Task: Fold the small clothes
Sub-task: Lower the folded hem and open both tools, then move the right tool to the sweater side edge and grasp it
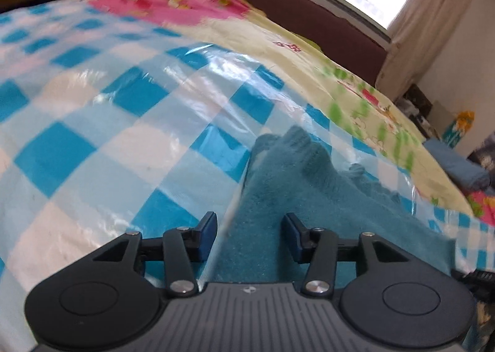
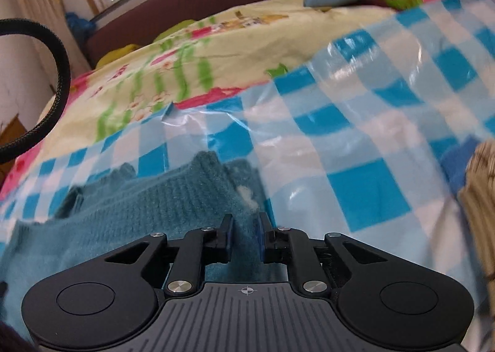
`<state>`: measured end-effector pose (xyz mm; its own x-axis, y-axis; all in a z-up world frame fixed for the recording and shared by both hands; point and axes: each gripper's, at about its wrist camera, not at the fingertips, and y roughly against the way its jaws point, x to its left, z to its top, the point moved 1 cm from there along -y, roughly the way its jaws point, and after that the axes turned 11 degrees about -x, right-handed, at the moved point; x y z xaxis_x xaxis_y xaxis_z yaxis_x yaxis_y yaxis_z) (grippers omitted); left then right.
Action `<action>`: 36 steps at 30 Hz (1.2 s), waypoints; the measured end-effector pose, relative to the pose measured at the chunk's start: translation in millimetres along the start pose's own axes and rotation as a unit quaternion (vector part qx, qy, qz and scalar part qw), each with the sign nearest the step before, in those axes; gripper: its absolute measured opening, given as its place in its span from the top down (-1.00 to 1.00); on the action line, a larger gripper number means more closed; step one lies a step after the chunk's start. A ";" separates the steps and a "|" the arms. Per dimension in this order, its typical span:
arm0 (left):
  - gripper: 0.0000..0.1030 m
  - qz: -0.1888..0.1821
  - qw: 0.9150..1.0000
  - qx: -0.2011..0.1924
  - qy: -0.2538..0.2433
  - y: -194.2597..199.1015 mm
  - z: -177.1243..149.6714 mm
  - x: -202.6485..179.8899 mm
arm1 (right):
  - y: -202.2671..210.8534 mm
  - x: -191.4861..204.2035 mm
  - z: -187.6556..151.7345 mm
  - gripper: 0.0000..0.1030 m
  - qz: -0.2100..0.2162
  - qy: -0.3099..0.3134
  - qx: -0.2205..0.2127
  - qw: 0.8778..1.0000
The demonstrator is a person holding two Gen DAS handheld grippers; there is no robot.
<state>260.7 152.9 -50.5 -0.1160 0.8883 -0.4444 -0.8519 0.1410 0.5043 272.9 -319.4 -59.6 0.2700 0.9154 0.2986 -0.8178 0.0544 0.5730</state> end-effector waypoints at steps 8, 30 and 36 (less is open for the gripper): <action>-0.02 0.013 1.000 -0.011 -0.025 17.1 2.8 -2.8 | 14.3 8.0 7.1 0.54 0.004 0.015 -0.008 1.000; -0.02 -0.023 0.989 -0.043 -0.138 53.7 -19.1 -57.1 | 55.6 29.3 -15.8 0.33 0.058 0.063 -0.026 0.996; -0.03 -0.086 0.981 -0.042 -0.167 58.9 -32.5 -98.3 | 80.0 -10.9 -26.2 -0.06 0.071 -0.009 -0.007 0.997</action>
<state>205.3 59.7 -1.2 0.1955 0.9501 -0.2432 -0.8853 0.2776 0.3731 191.2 -314.6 -37.0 0.1595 0.9070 0.3898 -0.8554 -0.0701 0.5131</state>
